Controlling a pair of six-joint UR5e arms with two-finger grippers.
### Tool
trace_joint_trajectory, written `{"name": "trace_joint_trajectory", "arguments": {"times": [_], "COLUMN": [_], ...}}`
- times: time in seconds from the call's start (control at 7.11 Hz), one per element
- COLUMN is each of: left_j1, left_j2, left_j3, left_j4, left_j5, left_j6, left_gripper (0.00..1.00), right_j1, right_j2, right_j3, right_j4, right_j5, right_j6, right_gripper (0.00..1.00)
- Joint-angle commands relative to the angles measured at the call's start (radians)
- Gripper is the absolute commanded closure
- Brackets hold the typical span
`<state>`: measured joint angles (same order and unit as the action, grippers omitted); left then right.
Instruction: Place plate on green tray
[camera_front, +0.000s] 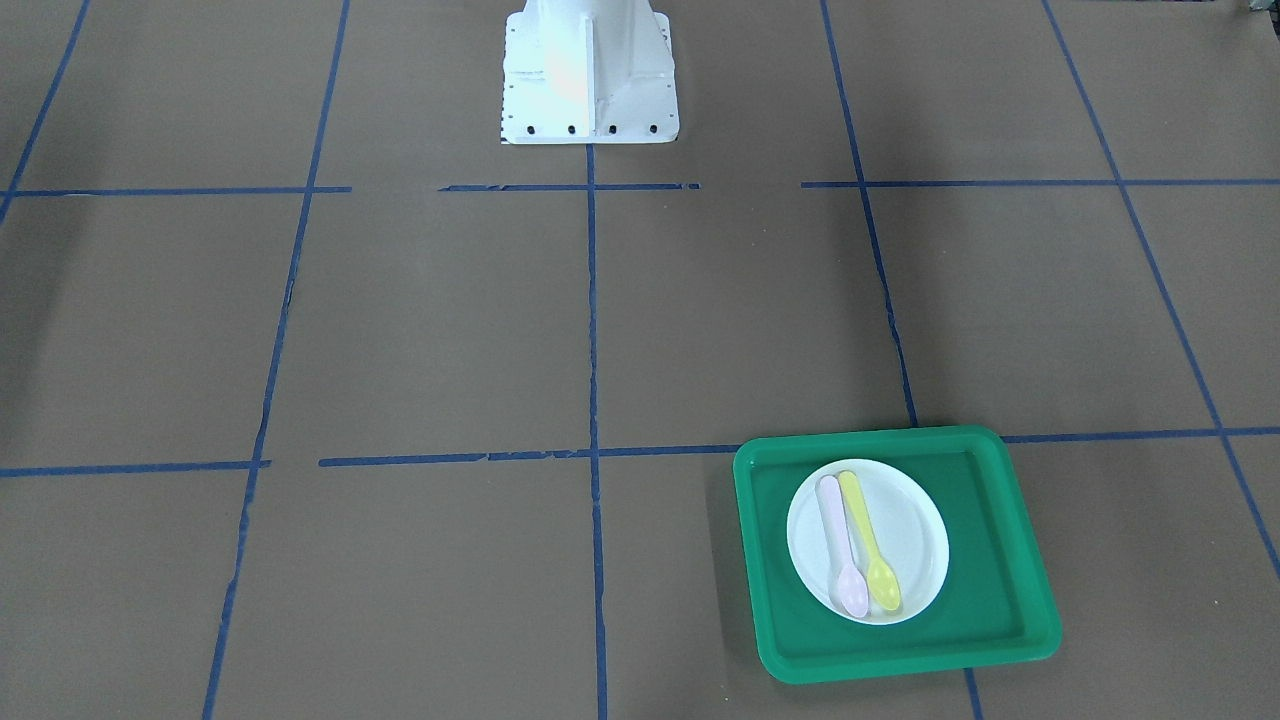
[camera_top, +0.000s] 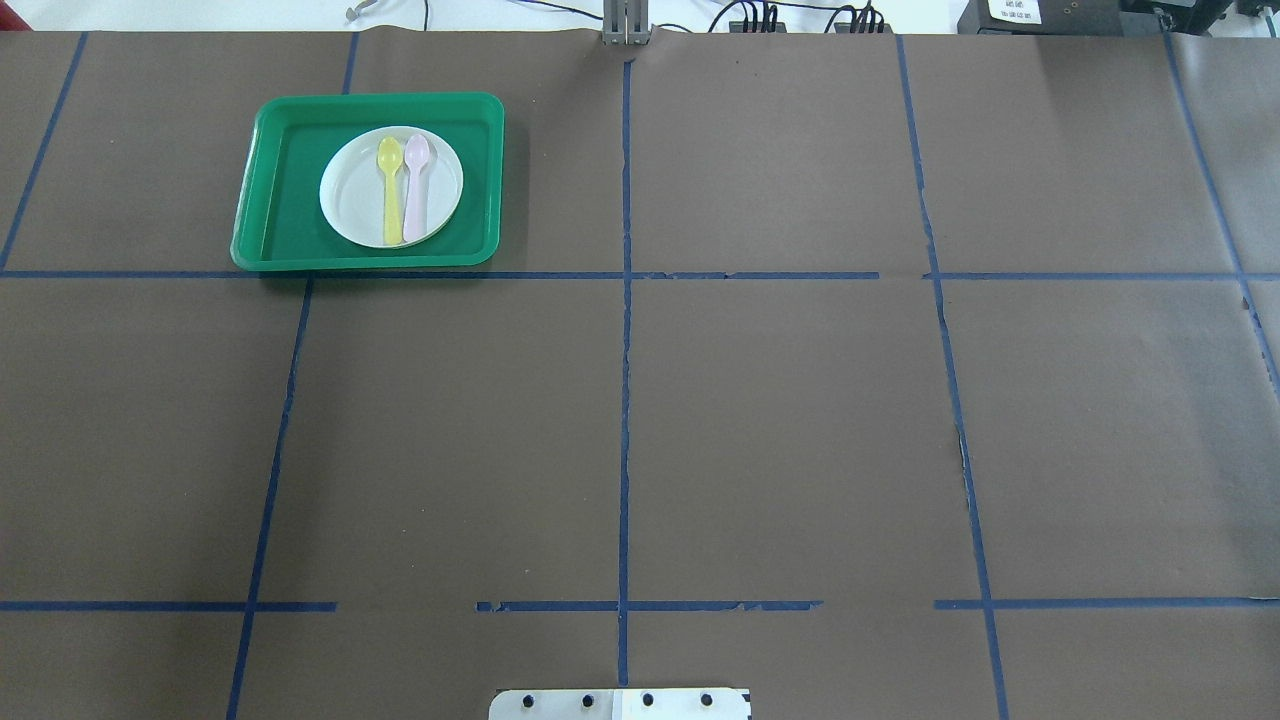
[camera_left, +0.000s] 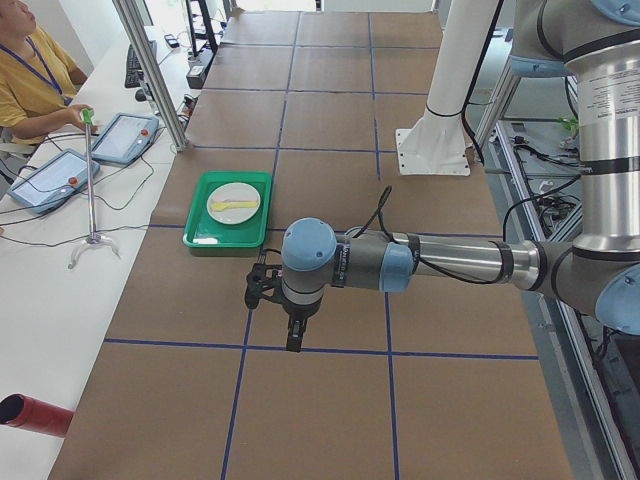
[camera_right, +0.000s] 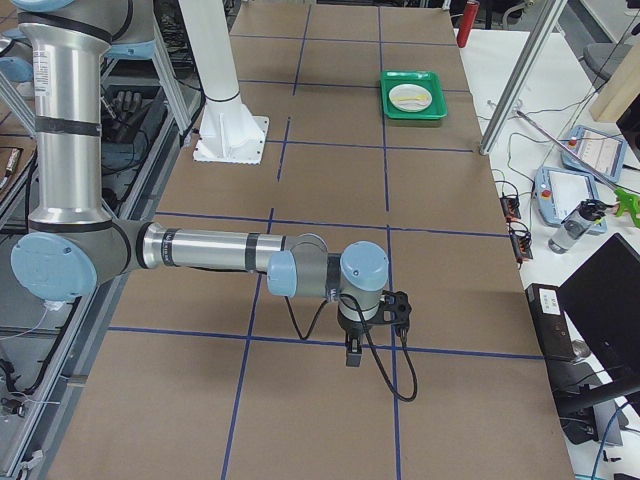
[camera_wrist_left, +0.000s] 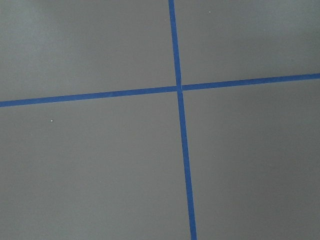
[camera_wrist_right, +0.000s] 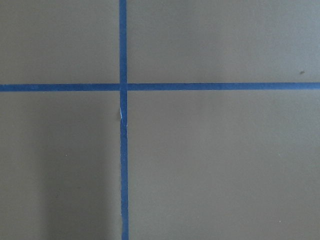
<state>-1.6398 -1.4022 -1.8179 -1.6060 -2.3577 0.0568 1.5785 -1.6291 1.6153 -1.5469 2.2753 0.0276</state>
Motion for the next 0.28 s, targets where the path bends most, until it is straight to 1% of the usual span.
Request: {"name": "trace_joint_trajectory", "arguments": {"times": [0.0, 0.14], "left_j1": [0.0, 0.0], "left_j2": [0.0, 0.0], "left_j3": [0.002, 0.002], "left_j4": [0.0, 0.0], "left_j5": [0.0, -0.005], "left_j6": [0.0, 0.0], "left_gripper": [0.0, 0.0], "right_j1": [0.0, 0.0], "right_j2": [0.0, 0.0], "right_j3": [0.0, 0.0], "right_j4": [0.001, 0.001], "right_j5": [0.001, 0.0], "right_j6": [0.0, 0.0], "right_gripper": [0.0, 0.0]}}
